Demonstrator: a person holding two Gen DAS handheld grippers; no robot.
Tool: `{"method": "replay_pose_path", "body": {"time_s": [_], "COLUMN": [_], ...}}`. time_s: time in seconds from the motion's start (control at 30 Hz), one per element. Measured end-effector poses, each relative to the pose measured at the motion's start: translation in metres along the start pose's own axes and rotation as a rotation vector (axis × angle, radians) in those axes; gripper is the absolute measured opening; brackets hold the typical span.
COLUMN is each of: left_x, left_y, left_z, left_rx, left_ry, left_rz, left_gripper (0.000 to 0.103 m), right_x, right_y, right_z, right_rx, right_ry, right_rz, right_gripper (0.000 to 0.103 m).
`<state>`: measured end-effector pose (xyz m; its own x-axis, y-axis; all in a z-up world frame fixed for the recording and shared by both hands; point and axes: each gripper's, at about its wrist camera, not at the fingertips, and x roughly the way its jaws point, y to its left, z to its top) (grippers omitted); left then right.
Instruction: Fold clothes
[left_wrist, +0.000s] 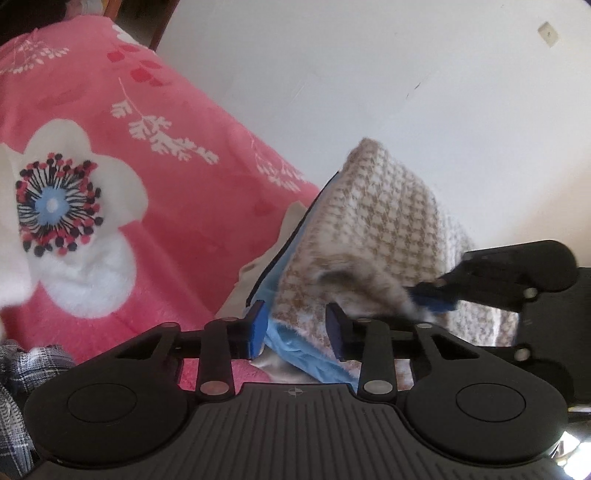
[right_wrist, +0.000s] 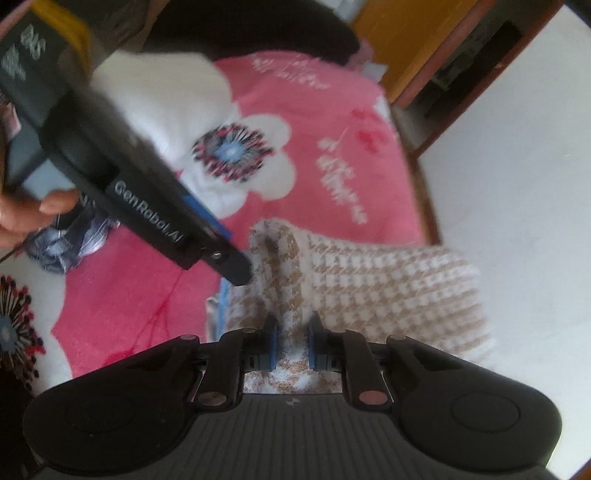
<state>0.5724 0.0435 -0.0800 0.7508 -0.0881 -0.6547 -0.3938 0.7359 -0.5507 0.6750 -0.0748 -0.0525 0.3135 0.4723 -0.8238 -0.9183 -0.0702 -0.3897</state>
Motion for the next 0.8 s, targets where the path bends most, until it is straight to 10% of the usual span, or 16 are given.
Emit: {"method": "replay_pose_path", "body": {"time_s": [0.43, 0.67, 0.8], "left_x": [0.016, -0.021, -0.021], "left_y": [0.022, 0.046, 0.014], "left_z": [-0.003, 0.014, 0.05], "left_rx": [-0.051, -0.111, -0.006], "left_ry": [0.049, -0.001, -0.072], "left_rz": [-0.01, 0.091, 0.05], "left_gripper": [0.035, 0.034, 0.034], "right_x": [-0.01, 0.007, -0.028], "right_y": [0.008, 0.027, 0.024], "right_z": [-0.001, -0.012, -0.025], "right_rx": [0.001, 0.084, 0.231], "right_ry": [-0.01, -0.038, -0.1], "right_rz": [0.042, 0.005, -0.058], "right_gripper": [0.016, 0.044, 0.043]}}
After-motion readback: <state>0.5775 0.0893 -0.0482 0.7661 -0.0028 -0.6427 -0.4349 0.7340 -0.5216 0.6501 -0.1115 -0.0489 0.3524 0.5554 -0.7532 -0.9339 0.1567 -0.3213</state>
